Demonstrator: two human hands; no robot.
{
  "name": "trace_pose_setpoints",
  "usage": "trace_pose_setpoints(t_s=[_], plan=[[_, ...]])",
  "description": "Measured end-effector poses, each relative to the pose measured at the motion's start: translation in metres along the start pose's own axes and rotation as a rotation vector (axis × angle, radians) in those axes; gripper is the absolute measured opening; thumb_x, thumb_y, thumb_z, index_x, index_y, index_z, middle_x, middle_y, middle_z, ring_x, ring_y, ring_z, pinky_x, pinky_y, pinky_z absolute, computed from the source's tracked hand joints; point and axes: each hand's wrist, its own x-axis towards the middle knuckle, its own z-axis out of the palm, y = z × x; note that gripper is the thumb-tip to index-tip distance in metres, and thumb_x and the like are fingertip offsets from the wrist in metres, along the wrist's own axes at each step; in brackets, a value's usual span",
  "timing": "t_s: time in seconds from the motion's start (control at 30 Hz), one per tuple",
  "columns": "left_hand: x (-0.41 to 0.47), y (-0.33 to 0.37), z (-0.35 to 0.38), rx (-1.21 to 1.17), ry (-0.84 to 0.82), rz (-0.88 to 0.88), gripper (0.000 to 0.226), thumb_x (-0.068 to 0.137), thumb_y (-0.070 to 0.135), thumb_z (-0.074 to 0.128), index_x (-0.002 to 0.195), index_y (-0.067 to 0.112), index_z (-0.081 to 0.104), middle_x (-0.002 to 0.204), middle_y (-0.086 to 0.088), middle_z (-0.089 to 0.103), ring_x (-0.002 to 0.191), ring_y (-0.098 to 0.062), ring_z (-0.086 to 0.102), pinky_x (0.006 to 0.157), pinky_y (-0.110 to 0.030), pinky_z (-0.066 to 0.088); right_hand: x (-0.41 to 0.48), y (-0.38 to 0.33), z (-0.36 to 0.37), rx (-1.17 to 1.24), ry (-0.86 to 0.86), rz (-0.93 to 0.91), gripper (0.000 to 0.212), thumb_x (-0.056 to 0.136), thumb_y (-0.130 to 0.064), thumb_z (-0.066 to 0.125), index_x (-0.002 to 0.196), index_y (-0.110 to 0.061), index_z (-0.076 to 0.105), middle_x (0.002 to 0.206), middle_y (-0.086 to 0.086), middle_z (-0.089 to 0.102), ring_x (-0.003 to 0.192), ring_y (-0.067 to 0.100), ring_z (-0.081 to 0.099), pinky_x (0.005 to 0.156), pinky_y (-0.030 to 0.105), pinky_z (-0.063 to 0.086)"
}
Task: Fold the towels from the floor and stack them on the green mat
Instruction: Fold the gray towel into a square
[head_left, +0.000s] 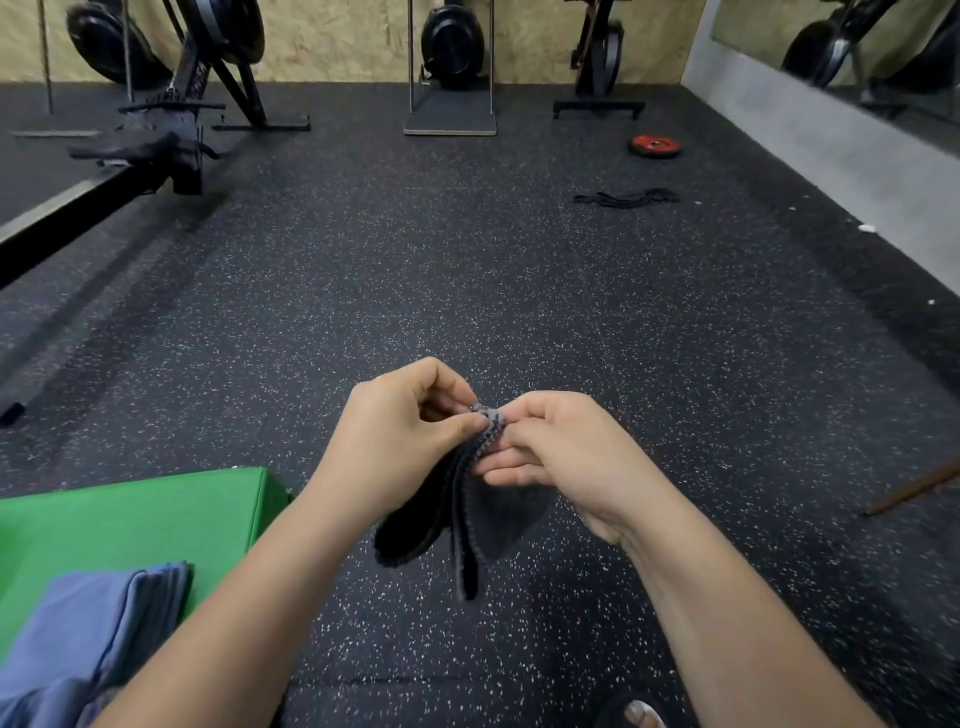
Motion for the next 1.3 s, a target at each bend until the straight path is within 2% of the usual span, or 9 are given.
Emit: trace_pose_setpoints(t_s=[0.1,0.33,0.47,0.6,0.67,0.77,0.87,1.07,1.3], plan=[[-0.002,0.005,-0.001,0.032,0.044,0.041,0.018,0.084,0.027,0.092,0.086,0.031,0.075,0.082,0.018,0.077,0.073,0.001,0.069,0.070,-0.013,0.049,0.001,0.002,0.003,0.047,0.024,-0.034,0.016,0.104,0.008,0.052,0.109,0.005,0.067,0.095,0.022,0.080,0.087,0.027,0.082,0.083,0.037,0.068],[-0.004,0.011,-0.002,-0.063,0.104,0.032,0.011,0.090,0.030,0.087,0.083,0.033,0.078,0.080,0.014,0.078,0.076,-0.008,0.071,0.076,-0.033,0.057,0.001,0.003,0.007,0.004,0.083,-0.166,0.004,0.105,-0.003,0.064,0.104,0.001,0.063,0.086,0.017,0.080,0.079,0.029,0.081,0.075,0.043,0.068],[-0.004,0.010,-0.002,-0.123,0.076,0.036,0.009,0.093,0.029,0.083,0.088,0.036,0.080,0.077,0.013,0.076,0.067,-0.005,0.065,0.068,-0.032,0.052,0.003,0.005,0.003,-0.240,0.205,-0.264,0.015,0.102,-0.021,0.073,0.109,-0.024,0.061,0.076,0.005,0.074,0.061,0.020,0.073,0.063,0.040,0.062],[-0.007,0.016,-0.008,-0.169,-0.004,0.082,0.018,0.088,0.022,0.087,0.099,0.034,0.079,0.088,0.013,0.078,0.078,-0.004,0.070,0.077,-0.024,0.053,0.006,0.006,-0.009,-0.543,0.276,-0.364,0.032,0.095,-0.046,0.077,0.125,-0.048,0.066,0.088,-0.010,0.063,0.077,0.001,0.060,0.071,0.020,0.046],[-0.009,0.018,-0.009,-0.155,-0.054,0.123,0.030,0.085,0.018,0.089,0.105,0.036,0.076,0.098,0.012,0.078,0.089,-0.008,0.073,0.085,-0.027,0.057,0.007,0.005,-0.010,-0.588,0.246,-0.418,0.021,0.096,-0.046,0.075,0.117,-0.045,0.072,0.106,-0.018,0.059,0.098,-0.005,0.060,0.082,0.015,0.043],[-0.011,0.021,-0.005,-0.101,-0.070,0.179,0.050,0.082,0.008,0.086,0.115,0.038,0.063,0.111,0.015,0.073,0.104,-0.012,0.070,0.093,-0.030,0.057,0.008,0.005,-0.009,-0.564,0.228,-0.485,0.009,0.098,-0.044,0.072,0.105,-0.038,0.072,0.115,-0.021,0.062,0.111,-0.002,0.061,0.095,0.023,0.046],[-0.010,0.020,-0.004,-0.028,-0.017,0.152,0.053,0.083,0.011,0.082,0.113,0.038,0.049,0.106,0.013,0.071,0.099,-0.010,0.070,0.090,-0.036,0.057,0.004,-0.001,-0.010,-0.501,0.208,-0.513,0.006,0.103,-0.036,0.068,0.102,-0.030,0.071,0.105,-0.017,0.072,0.103,0.002,0.066,0.087,0.025,0.048],[-0.001,0.006,-0.021,0.185,-0.015,0.207,0.034,0.085,0.025,0.085,0.097,0.029,0.053,0.086,0.011,0.068,0.081,-0.010,0.063,0.078,-0.035,0.054,0.000,-0.008,-0.024,-0.440,0.227,-0.534,0.015,0.108,-0.036,0.062,0.102,-0.023,0.066,0.091,-0.004,0.071,0.088,0.019,0.066,0.084,0.047,0.055],[0.003,-0.011,-0.035,0.247,-0.120,0.253,0.037,0.092,0.053,0.078,0.076,0.025,0.060,0.076,0.007,0.062,0.073,-0.015,0.059,0.073,-0.042,0.051,-0.002,-0.013,-0.036,-0.363,0.262,-0.561,0.013,0.108,-0.036,0.062,0.101,-0.027,0.066,0.088,-0.009,0.066,0.083,0.010,0.060,0.077,0.027,0.047]])
